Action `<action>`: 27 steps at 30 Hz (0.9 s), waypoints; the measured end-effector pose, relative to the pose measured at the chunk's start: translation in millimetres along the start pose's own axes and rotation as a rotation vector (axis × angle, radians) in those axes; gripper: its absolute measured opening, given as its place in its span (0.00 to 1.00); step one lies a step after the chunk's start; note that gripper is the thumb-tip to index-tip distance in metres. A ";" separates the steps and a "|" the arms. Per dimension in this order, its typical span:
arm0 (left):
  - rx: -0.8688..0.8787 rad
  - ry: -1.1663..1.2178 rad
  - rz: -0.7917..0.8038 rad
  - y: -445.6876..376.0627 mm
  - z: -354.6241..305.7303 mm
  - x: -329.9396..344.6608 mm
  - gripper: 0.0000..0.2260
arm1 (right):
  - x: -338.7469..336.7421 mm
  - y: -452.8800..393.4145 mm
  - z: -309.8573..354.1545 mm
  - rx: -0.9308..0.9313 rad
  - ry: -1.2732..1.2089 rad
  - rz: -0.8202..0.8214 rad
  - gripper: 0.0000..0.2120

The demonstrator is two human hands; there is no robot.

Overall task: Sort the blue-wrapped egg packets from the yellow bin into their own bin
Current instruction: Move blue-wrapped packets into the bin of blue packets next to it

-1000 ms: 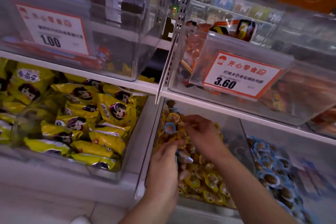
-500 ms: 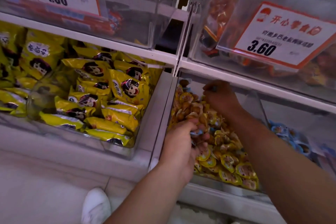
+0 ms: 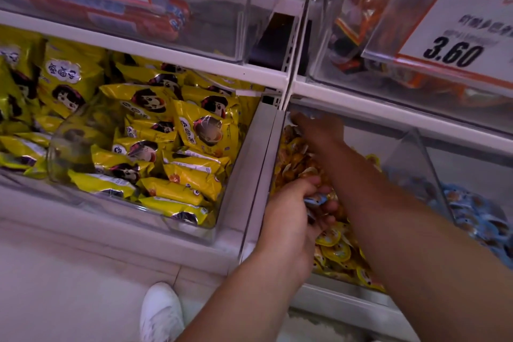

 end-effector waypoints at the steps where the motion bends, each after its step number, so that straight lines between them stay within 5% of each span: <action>1: 0.001 -0.002 -0.005 -0.5 0.1 -0.3 0.09 | -3.2 3.7 0.0 0.013 -0.100 0.007 0.19; 7: 0.018 0.012 -0.008 -0.7 -2.2 3.0 0.08 | -62.9 53.7 -3.4 0.080 -0.460 0.035 0.10; 11: 0.173 -0.065 -0.031 -0.5 -9.2 9.0 0.05 | -94.1 123.7 -16.5 0.313 -0.834 0.219 0.05; 16: 0.630 -0.686 -0.047 9.6 10.9 17.9 0.05 | -90.9 191.7 -19.9 0.423 -0.957 0.335 0.16; 20: 0.943 -1.241 0.219 35.3 39.7 34.5 0.27 | -98.3 207.0 -18.5 0.326 -1.032 0.215 0.17; 27: 1.109 -1.706 0.204 56.0 45.3 42.9 0.34 | -146.4 215.6 -31.3 0.218 -0.963 -0.059 0.12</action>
Point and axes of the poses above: each hand's wrist, its own y-axis away from the middle knuckle, its own x-axis out of the palm, z = x × y, the point moved 4 cm from there along -y, towards the middle knuckle, and after that the axes turned 4 degrees about -x, right-handed, at the moved point
